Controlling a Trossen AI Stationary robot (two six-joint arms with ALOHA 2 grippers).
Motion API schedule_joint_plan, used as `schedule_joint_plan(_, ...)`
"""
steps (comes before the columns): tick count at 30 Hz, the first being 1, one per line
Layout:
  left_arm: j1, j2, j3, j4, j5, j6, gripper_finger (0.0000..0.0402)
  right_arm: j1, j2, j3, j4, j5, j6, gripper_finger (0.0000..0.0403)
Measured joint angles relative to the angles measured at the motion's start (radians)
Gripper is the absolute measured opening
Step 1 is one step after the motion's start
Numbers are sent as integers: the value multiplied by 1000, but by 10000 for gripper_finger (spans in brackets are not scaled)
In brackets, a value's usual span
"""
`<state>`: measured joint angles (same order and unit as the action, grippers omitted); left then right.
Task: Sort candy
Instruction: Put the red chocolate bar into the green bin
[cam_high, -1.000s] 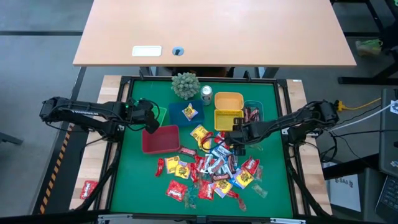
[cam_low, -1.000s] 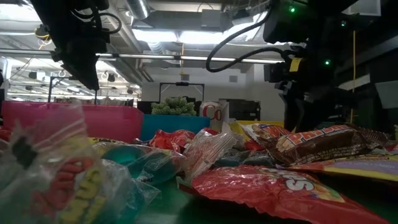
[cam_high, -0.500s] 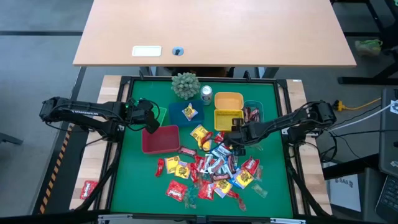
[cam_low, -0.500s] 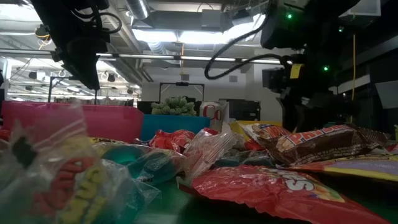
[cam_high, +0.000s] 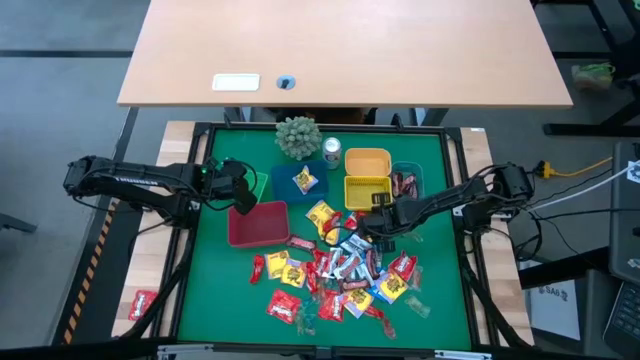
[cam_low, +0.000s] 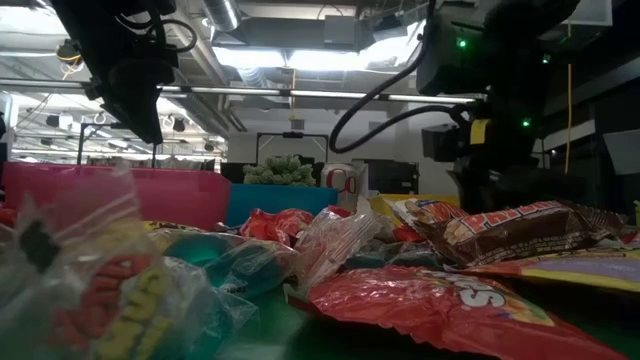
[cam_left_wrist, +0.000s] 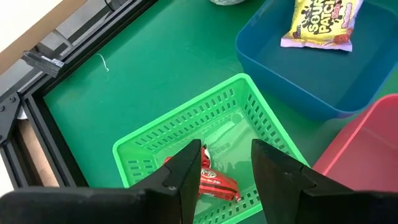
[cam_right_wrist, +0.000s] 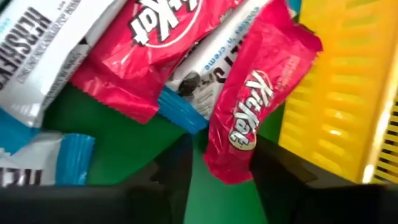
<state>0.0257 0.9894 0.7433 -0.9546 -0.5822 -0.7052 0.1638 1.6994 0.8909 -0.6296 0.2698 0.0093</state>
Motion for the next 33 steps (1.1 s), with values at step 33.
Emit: schedule_joint_plan(33, -166, 0, 0, 622, 272, 581, 128, -1, -46, 274, -219, -149, -97, 59)
